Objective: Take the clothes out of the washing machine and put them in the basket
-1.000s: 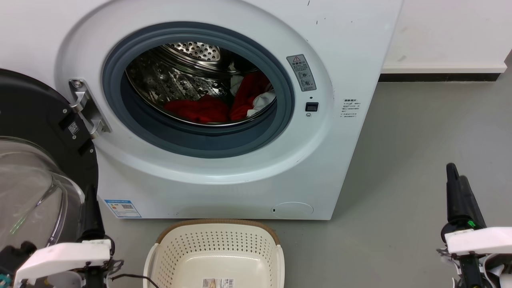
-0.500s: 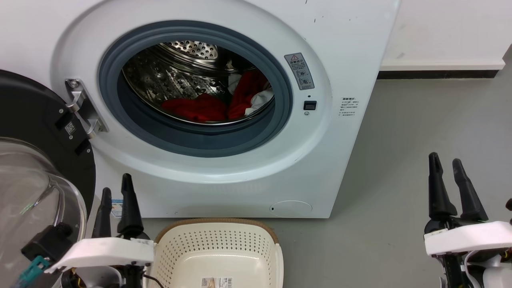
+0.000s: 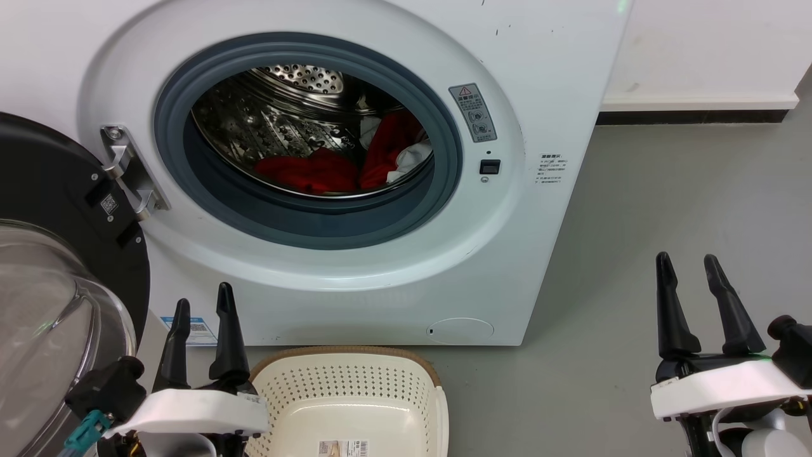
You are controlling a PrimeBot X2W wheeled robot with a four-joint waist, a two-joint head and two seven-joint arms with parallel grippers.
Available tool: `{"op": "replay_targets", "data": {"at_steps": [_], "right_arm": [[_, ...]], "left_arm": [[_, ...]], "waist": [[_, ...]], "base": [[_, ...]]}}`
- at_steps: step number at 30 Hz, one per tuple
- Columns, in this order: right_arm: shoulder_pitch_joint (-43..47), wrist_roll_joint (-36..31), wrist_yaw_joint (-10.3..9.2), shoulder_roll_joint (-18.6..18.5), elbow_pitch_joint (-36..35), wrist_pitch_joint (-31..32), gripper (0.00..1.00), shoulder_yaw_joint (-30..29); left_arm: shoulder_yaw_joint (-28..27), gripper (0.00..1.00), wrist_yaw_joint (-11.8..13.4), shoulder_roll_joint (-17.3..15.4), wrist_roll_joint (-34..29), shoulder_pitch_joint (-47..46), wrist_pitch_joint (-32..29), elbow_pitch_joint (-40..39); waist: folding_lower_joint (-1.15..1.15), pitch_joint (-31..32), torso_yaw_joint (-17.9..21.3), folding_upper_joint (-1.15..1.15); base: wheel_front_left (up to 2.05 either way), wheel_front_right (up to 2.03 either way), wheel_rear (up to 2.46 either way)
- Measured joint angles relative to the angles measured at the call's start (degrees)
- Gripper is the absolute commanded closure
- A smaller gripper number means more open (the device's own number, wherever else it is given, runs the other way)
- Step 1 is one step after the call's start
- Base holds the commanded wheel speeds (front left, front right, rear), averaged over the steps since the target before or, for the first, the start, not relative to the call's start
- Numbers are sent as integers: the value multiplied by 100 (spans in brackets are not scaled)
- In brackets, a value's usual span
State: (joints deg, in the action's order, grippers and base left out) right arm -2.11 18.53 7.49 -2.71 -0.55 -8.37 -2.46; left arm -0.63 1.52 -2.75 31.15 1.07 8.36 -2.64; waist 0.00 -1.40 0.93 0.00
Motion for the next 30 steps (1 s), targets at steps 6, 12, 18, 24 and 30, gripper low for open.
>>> {"op": "replay_targets", "data": {"at_steps": [6, 12, 18, 24, 30], "right_arm": [[8, -393, 0, -1, 40, -87, 0, -21], [41, -743, 0, -1, 110, -174, 0, -2], [98, -1047, 1, -2, 218, -250, 0, 65], [100, -1368, 1, -2, 218, -322, 0, 103], [122, -1675, 1, -2, 178, -383, 0, 131]], "left_arm": [[31, 0, 0, -2, -432, 58, 98, -10], [176, 0, 32, -4, -1006, 99, 178, -86], [259, 0, 157, -7, -1306, 125, 250, -110], [352, 0, 160, -13, -1662, 154, 328, -62], [501, 0, 199, -57, -2003, 203, 399, 9]], "waist": [[0, -1, -4, 0], [0, -7, 7, 0], [0, -18, 21, 0], [0, -26, 27, 0], [0, -37, 35, 0]], "base": [[0, 0, 0], [0, 0, 0], [0, 0, 0], [0, 0, 0], [0, 0, 0]]}}
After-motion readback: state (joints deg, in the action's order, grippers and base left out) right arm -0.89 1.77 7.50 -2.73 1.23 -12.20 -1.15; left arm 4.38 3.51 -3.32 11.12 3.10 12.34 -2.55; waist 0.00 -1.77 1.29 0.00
